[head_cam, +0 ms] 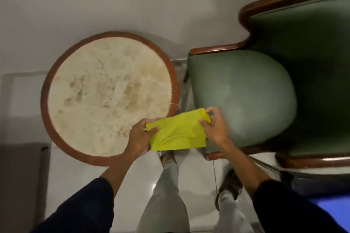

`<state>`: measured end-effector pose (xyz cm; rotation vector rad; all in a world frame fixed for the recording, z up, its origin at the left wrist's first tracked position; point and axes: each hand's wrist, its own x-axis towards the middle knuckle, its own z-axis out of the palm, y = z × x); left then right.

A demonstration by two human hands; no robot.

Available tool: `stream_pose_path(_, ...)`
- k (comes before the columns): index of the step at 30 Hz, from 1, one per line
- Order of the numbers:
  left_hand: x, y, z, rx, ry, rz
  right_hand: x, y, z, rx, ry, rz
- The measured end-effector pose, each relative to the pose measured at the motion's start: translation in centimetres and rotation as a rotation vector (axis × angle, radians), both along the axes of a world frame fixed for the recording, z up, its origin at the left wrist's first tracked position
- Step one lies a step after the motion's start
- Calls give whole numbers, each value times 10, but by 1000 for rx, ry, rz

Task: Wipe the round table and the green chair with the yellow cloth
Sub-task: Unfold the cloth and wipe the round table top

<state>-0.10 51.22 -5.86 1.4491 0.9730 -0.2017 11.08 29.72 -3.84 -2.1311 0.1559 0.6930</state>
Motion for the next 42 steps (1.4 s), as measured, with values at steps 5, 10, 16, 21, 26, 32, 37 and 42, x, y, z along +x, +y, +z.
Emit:
stream_pose_path(5, 34, 69, -50, 600, 91, -420, 10, 90, -58, -381, -149, -57)
stream_pose_path(10, 66, 139, -97, 1094, -17, -505, -55, 178, -85, -438, -152, -216)
stream_pose_path(16, 53, 165, -153, 1253, 226, -535, -15, 223, -134, -515, -46, -260)
stream_pose_path(21, 51, 166, -163, 1248, 205, -467, 62, 216, -161, -652, -406, 100)
stream_pose_path(26, 52, 167, -164, 1175, 189, -434, 125, 261, -168, -627, -493, 409)
stream_pose_path(32, 51, 169, -164, 1246, 149, -395, 49, 284, -166, -417, -693, 1007)
stream_pose_path(37, 54, 167, -162, 1284, 125, -354, 13, 189, -165, -353, -738, 1080)
stream_pose_path(42, 60, 160, -153, 1225, 165, -332, 41, 134, -162, -573, -593, 647)
